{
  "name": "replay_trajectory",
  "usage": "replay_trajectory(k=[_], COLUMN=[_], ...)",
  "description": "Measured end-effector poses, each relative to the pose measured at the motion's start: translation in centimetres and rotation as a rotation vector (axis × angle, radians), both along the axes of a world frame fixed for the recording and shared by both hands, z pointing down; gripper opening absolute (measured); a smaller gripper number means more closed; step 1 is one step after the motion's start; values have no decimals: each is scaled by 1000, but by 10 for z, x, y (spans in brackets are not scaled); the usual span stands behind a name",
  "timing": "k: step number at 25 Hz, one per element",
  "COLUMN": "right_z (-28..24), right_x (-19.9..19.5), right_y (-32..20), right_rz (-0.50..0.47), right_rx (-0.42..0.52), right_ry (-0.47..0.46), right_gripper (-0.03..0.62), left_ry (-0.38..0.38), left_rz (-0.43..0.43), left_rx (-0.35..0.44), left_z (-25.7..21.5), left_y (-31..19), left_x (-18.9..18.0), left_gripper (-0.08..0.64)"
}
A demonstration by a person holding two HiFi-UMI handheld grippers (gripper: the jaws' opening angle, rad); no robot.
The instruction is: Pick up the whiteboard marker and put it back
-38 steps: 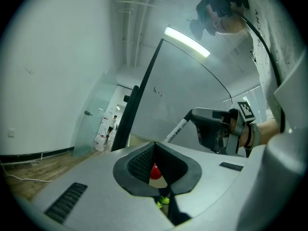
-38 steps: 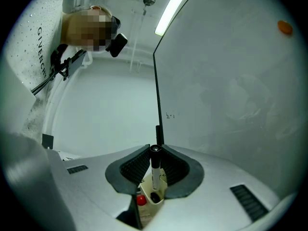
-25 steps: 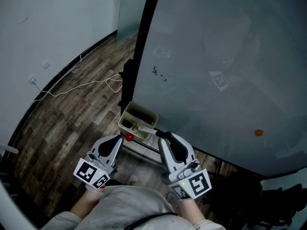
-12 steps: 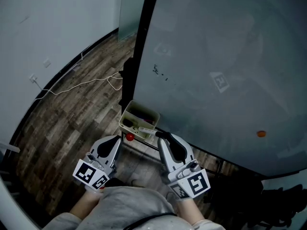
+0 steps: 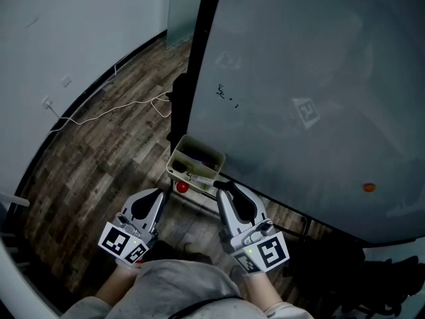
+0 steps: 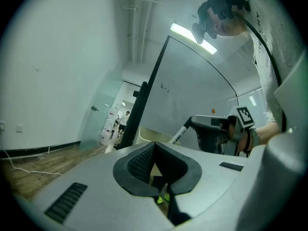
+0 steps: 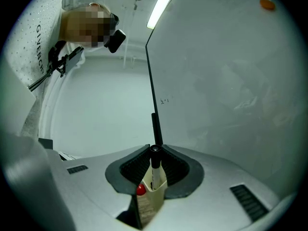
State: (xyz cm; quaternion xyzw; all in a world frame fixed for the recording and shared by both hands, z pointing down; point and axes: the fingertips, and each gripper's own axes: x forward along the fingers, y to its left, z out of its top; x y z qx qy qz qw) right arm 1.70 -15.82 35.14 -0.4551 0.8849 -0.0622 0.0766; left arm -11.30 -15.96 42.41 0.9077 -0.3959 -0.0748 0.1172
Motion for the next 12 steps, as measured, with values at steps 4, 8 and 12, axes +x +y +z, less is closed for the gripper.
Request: replay_trajectory(k=[4,8,12], right_z=[8,15,20], right_x=[-1,-3,-3], right_y=[-2,-3,-4], right_rz=[1,2,3], right_rx=[-15,-22,-32], right_ry=[1,2,0], right_gripper=[83,83,83], left_ry=[-4,-9,-15], left_rz=[0,2,3], left_rx=[-11,-21,-32], left_z=[4,9,13], left_y=[0,-1,0], left_x=[-2,-3,-3], left_gripper=[15,15,15])
